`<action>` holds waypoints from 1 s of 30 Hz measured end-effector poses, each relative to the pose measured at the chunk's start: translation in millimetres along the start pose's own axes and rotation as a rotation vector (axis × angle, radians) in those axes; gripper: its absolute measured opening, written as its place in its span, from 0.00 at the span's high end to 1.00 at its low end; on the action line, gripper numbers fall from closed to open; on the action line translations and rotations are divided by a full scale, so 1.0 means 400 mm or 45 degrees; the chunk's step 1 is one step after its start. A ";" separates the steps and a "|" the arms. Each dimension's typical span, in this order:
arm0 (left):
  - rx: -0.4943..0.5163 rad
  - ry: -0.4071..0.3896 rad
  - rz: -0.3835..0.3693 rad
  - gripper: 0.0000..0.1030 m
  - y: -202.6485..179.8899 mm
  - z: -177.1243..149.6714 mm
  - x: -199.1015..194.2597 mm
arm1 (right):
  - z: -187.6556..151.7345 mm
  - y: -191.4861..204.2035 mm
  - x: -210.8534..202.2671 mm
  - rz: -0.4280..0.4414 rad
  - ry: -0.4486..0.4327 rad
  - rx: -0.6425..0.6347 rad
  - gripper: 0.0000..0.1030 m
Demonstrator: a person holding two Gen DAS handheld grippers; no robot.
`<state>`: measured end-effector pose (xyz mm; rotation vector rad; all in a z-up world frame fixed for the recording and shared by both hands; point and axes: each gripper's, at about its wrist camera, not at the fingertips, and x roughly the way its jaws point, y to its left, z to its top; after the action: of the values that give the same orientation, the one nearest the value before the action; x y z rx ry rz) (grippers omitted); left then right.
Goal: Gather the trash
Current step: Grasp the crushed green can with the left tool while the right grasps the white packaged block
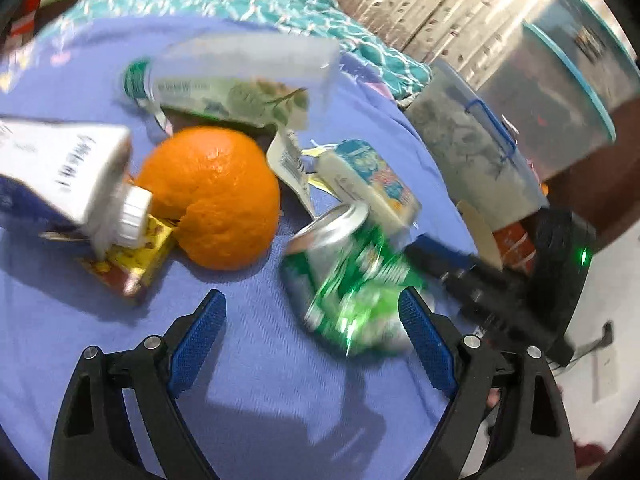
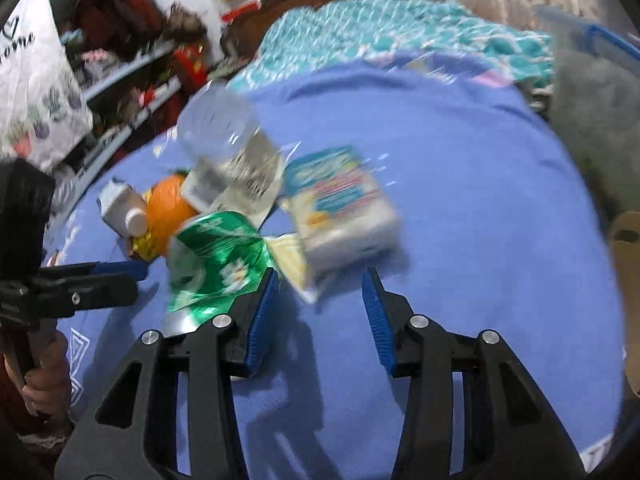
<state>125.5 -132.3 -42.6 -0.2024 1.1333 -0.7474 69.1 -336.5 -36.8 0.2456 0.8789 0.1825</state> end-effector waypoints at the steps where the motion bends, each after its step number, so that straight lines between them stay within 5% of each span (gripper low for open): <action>1: -0.001 0.010 -0.012 0.20 -0.001 0.005 0.013 | -0.007 0.015 0.011 0.005 0.019 -0.022 0.56; 2: 0.012 0.017 -0.028 0.21 -0.005 0.008 0.028 | -0.014 0.029 0.015 -0.008 0.024 -0.044 0.56; 5: 0.080 0.015 0.041 0.56 -0.024 0.000 0.045 | -0.025 0.047 0.009 -0.044 0.028 -0.073 0.57; 6: 0.087 0.053 -0.017 0.66 -0.024 -0.001 0.052 | -0.026 0.044 -0.009 -0.051 0.014 -0.067 0.57; 8: 0.069 0.059 -0.056 0.70 -0.020 -0.018 0.038 | -0.024 0.035 -0.047 -0.078 -0.028 -0.064 0.54; 11: 0.099 0.029 -0.080 0.76 -0.007 -0.052 -0.008 | -0.006 0.025 -0.093 -0.163 -0.130 -0.083 0.36; 13: 0.103 0.026 -0.098 0.78 0.001 -0.076 -0.035 | 0.024 0.019 -0.102 -0.210 -0.183 -0.068 0.09; 15: 0.111 0.016 -0.087 0.78 0.010 -0.108 -0.062 | 0.054 0.014 -0.086 -0.223 -0.205 -0.060 0.03; 21: 0.070 -0.016 -0.060 0.78 0.046 -0.159 -0.121 | 0.103 0.007 0.090 -0.312 0.028 -0.129 0.04; 23: 0.054 -0.030 -0.051 0.78 0.063 -0.169 -0.139 | 0.087 0.008 0.106 -0.295 0.072 -0.115 0.25; 24: 0.048 -0.035 -0.050 0.78 0.071 -0.174 -0.147 | 0.074 0.013 0.102 -0.298 0.073 -0.116 0.38; 30: 0.032 -0.041 -0.069 0.78 0.075 -0.172 -0.147 | -0.061 0.066 -0.015 -0.242 0.021 -0.083 0.40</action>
<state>65.9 -57.8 -44.0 -0.2238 1.0910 -0.8040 44.8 -309.6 -39.8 0.0992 0.9060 0.0359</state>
